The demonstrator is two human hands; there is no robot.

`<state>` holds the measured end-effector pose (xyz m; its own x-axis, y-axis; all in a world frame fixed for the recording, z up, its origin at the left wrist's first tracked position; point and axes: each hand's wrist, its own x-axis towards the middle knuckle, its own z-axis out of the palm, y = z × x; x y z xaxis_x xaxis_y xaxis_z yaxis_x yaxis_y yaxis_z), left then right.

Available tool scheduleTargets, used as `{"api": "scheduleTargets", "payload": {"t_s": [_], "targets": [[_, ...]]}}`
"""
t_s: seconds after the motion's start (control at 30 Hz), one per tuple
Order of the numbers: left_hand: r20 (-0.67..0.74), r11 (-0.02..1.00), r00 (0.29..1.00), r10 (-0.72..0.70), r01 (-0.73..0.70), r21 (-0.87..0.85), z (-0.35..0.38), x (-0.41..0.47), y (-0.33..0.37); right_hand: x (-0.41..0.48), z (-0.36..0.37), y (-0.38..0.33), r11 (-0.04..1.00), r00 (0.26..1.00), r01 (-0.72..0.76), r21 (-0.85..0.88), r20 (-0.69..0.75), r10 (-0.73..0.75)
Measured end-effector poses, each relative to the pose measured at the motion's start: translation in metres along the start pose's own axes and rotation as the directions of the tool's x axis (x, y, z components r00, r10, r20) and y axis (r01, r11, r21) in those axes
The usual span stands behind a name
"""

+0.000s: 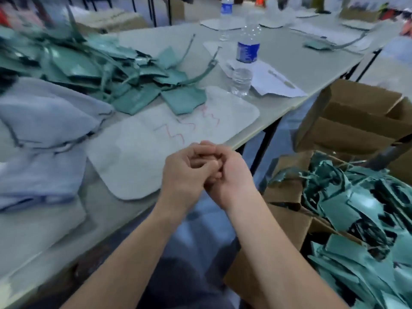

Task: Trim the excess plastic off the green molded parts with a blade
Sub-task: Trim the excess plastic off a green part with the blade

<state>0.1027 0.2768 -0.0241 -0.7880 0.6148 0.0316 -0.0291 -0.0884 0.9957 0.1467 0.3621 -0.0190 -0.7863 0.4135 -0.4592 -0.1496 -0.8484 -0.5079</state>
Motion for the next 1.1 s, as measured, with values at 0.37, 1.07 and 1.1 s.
{"api": "scheduleTargets", "payload": {"t_s": [0.37, 1.07, 1.1], "targets": [[-0.470, 0.955, 0.836, 0.283, -0.201, 0.219, -0.232, 0.013, 0.079, 0.039, 0.205, 0.126, 0.895, 0.827, 0.040, -0.444, 0.517, 0.220], [-0.881, 0.716, 0.446, 0.155, 0.564, 0.411, -0.498, 0.024, 0.025, 0.194, 0.379, 0.319, -0.446, 0.662, 0.712, -0.542, 0.731, 0.168], [-0.877, 0.703, 0.455, 0.155, 0.572, 0.422, -0.500, 0.023, 0.025, 0.202, 0.382, 0.324, -0.520, 0.678, 0.688, -0.506, 0.705, 0.210]]}}
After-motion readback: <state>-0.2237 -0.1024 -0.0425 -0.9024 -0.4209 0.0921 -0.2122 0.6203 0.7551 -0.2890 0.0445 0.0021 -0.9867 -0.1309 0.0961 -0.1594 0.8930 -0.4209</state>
